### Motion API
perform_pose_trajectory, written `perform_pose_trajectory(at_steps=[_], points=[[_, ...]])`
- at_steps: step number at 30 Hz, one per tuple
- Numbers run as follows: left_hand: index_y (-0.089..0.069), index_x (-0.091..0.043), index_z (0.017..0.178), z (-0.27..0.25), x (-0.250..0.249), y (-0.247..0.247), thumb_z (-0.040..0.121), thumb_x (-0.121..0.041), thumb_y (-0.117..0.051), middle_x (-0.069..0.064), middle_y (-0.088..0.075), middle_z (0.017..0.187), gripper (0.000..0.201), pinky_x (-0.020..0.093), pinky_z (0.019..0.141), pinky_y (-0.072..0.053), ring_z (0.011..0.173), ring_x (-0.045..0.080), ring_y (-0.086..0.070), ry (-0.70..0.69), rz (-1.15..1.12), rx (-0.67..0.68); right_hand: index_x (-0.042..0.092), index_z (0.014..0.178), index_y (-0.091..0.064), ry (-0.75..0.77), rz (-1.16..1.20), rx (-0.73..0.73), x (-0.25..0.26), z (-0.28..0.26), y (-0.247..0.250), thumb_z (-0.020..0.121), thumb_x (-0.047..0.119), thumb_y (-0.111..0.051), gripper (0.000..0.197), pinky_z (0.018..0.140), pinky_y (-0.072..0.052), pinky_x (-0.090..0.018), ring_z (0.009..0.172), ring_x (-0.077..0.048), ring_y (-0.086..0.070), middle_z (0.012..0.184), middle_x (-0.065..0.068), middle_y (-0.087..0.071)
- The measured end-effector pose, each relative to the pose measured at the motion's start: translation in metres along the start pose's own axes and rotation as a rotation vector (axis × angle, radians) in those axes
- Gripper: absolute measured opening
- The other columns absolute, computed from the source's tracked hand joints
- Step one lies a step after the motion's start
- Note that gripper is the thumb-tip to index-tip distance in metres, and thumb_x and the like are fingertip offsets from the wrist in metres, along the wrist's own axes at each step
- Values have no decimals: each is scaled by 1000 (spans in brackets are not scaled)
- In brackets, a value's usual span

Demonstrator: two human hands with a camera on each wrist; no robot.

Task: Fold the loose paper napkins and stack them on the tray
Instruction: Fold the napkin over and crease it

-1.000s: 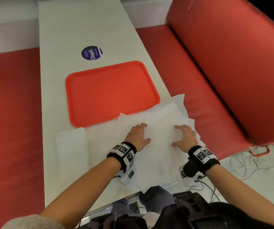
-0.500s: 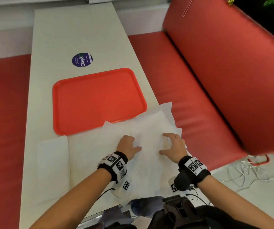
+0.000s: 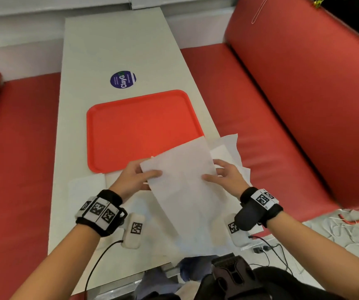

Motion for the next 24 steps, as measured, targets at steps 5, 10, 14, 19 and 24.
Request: perform_pose_trajectory(at_steps=[5,10,14,19,24], points=[[-68,-7,111,-24,45,26,85,-22,-69,12,-74,106,30,37,75,-59,92,32,-71,208,-43,8,-1,100,-73,-34,147,25,8,-2,-39,80,13,-77,24,78,-60,-36,85,-29,-73,93,-12,-76],[-70,-4,110,-38,74,40,85,-12,-71,9,-74,105,27,37,81,-58,99,27,-71,174,-19,-16,-3,98,-73,-37,106,77,8,-4,-58,82,16,-76,25,74,-59,-33,83,-28,-74,92,-14,-75],[-69,-7,110,-39,81,54,87,-14,-68,7,-75,105,24,33,79,-57,97,23,-71,177,-99,-80,0,91,-75,-22,0,54,5,1,-61,80,26,-77,28,74,-60,-37,80,-26,-73,88,-11,-76],[-69,-3,109,-32,87,56,86,-9,-70,11,-73,108,24,28,74,-58,100,24,-70,197,7,-109,10,88,-76,-63,-343,26,0,15,-69,80,34,-77,25,57,-45,-21,69,-16,-65,81,-6,-72],[-70,-7,108,-35,62,42,86,-10,-69,6,-73,109,22,33,75,-57,102,23,-69,86,-31,-58,16,96,-76,49,-381,58,29,13,-85,83,34,-73,23,72,-53,-28,83,-21,-69,88,-1,-74]])
Point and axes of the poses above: each hand's wrist, its own z-axis towards the middle knuckle, its own y-axis out of the back of the hand, x = y × z, the point moved 5 cm from there along z, towards the middle knuckle
